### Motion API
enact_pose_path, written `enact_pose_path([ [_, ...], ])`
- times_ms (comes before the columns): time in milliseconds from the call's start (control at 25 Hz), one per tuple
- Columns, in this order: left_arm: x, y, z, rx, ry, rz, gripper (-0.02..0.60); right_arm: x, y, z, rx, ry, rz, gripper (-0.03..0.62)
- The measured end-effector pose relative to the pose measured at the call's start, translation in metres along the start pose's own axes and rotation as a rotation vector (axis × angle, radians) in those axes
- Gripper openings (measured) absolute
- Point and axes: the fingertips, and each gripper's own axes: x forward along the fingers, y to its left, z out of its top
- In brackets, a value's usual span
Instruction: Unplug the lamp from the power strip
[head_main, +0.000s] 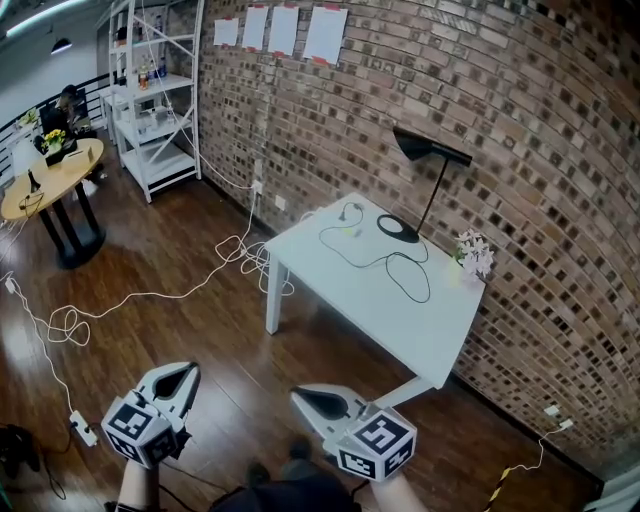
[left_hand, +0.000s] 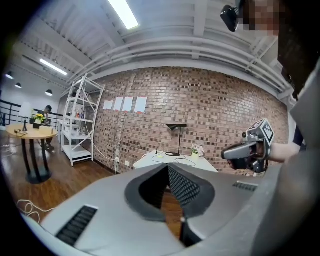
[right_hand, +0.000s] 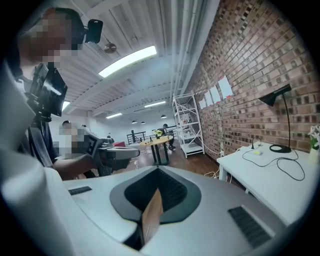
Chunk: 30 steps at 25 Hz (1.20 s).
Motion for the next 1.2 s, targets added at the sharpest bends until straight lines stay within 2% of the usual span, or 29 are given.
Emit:
enact_pose_path([
  [160, 0.012, 0.001, 0.004, 0.007, 0.0, -0.012, -0.002, 0.012, -0.001, -0.001, -0.082, 0.026, 0.024, 0.006],
  [360, 0.027, 0.007, 0.006, 0.009, 0.02, 0.016, -0.002, 0.022, -0.02, 0.001, -0.01, 0.0, 0.057, 0.006],
  [520, 0.045, 0.008, 0.01, -0.001, 0.044, 0.027, -0.002, 0.026, -0.042, 0.004, -0.002, -0.008, 0.059, 0.006],
  [840, 0.092, 0.015, 0.021, 0.033, 0.082, 0.043, -0.002, 0.035, -0.096, 0.005, 0.076, -0.02, 0.076, 0.006],
  [1040, 0.126, 0.03, 0.03, 0.106, 0.072, 0.074, -0.002, 0.042, -0.136, 0.012, 0.096, -0.043, 0.091, 0.006],
  [1200, 0.16, 0.015, 0.048, 0.09, 0.083, 0.086, -0.002, 0.042, -0.174, 0.022, 0.116, -0.074, 0.107, 0.006],
])
